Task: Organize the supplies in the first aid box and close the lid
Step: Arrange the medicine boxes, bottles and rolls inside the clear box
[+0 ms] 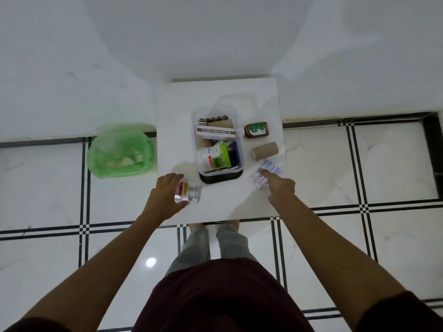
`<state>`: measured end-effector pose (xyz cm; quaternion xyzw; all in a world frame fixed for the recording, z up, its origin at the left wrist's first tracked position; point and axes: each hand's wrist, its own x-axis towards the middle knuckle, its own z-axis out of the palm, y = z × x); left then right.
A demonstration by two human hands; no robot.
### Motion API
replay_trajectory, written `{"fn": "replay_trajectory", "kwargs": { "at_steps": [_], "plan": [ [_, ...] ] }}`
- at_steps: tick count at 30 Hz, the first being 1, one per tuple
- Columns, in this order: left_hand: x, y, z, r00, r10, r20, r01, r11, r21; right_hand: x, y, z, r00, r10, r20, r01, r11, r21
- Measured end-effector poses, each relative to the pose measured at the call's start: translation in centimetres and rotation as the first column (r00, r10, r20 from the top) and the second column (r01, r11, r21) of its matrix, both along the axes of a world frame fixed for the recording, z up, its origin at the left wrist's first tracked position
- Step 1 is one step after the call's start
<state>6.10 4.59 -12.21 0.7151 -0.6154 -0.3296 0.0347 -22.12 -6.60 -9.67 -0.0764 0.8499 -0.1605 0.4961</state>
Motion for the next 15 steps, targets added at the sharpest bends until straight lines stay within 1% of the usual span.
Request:
{"fn": "replay_trajectory", "kwargs": {
  "at_steps": [2, 4, 7, 9, 11, 13, 15],
  "plan": [
    [-0.1, -0.8, -0.4, 0.998, -0.036, 0.057, 0.034, 0.999, 0.035, 0.5, -0.5, -0.6, 0.996, 0.043, -0.083, -0.037, 0.996, 0.082],
    [0.0, -1.5, -0.7, 0.991, -0.066, 0.118, 0.058, 0.996, 0.068, 1.3, -0.7, -0.7, 0.983, 0.105, -0.151, -0.088, 0.99, 0.113],
    [-0.1, -2.1, -0.7, 0.98, -0.086, 0.181, 0.069, 0.993, 0.094, 1.9, -0.7, -1.6, 0.978, 0.091, -0.187, -0.081, 0.995, 0.061],
    [0.0, -2.3, -0.6, 0.974, -0.091, 0.206, 0.069, 0.992, 0.109, 2.0, -0.5, -2.2, 0.985, 0.061, -0.164, -0.056, 0.998, 0.035],
    [0.1, -2.3, -0.6, 0.987, -0.046, 0.155, 0.025, 0.99, 0.136, 1.7, -0.3, -2.4, 0.988, 0.061, -0.141, -0.059, 0.998, 0.018],
    [0.4, -2.0, -0.4, 0.998, 0.062, 0.008, -0.062, 0.986, 0.152, 1.3, -0.1, -2.1, 0.986, 0.116, -0.117, -0.113, 0.993, 0.035],
    [0.8, -1.6, 0.1, 0.986, 0.146, -0.084, -0.13, 0.978, 0.164, 0.9, 0.2, -1.9, 0.98, 0.175, -0.092, -0.17, 0.984, 0.06]
  ]
}}
